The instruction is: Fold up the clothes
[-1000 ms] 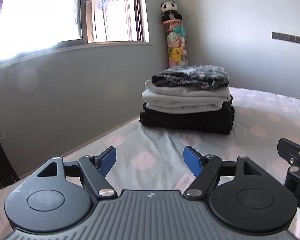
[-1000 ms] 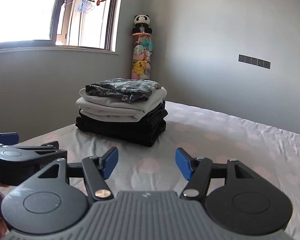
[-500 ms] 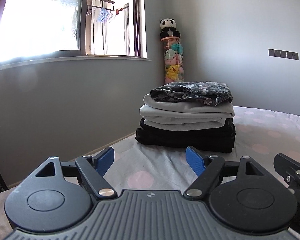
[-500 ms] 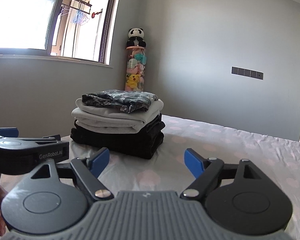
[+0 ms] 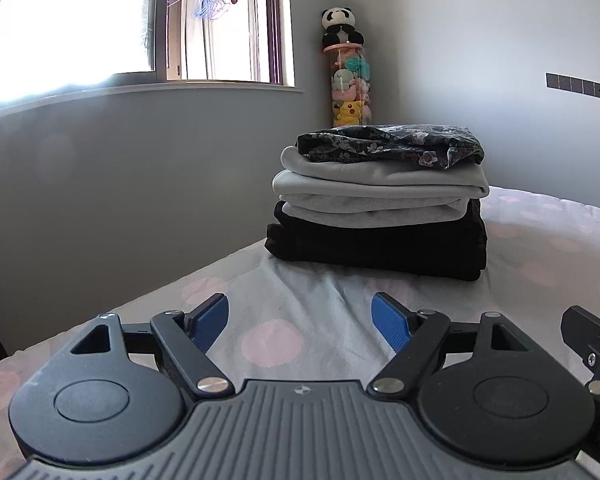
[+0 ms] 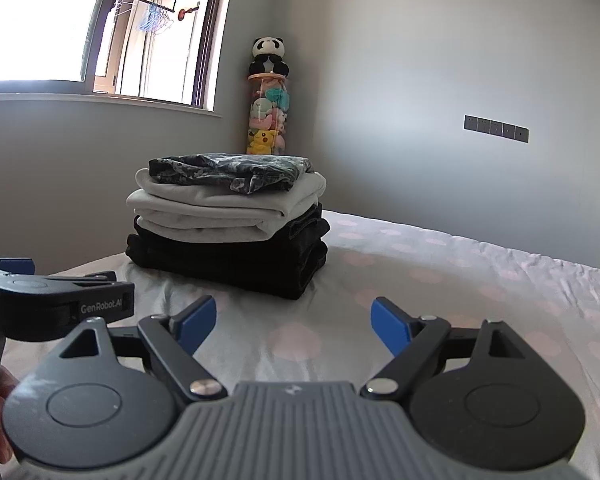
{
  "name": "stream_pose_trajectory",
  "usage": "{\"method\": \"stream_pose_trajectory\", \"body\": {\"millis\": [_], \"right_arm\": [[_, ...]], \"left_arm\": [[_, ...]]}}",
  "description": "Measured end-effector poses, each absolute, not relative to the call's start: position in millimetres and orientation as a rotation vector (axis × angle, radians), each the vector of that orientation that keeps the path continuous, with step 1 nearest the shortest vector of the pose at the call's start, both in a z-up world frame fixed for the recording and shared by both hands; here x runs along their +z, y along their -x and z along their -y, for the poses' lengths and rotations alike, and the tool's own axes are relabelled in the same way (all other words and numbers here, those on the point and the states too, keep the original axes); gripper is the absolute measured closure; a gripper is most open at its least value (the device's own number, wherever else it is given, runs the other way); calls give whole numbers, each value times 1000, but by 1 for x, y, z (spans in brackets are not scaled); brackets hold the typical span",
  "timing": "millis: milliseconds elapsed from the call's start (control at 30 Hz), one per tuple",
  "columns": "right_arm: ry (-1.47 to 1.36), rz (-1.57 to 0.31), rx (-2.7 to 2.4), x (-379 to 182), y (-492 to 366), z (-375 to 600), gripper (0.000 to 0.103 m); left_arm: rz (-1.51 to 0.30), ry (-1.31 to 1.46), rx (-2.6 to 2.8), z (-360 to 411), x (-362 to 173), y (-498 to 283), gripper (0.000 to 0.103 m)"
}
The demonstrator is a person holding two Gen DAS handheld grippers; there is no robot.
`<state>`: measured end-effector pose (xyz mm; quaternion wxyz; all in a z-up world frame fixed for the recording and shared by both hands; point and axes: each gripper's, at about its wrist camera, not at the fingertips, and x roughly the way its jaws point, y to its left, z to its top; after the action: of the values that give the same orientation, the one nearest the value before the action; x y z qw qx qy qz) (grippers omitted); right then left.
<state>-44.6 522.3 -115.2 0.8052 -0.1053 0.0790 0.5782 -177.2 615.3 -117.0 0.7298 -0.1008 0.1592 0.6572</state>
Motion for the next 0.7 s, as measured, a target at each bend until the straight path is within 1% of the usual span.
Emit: {"method": "stream_pose_trajectory", "body": {"millis": [333,700], "right_arm": [[206,-231,1277,-128,35,-532,15],[179,-246,1301,-132,29,-533,15]], "left_arm": [[-406,274,1412,-623,-126,173,10],[-427,280,1386,-622,-129,167,10]]}}
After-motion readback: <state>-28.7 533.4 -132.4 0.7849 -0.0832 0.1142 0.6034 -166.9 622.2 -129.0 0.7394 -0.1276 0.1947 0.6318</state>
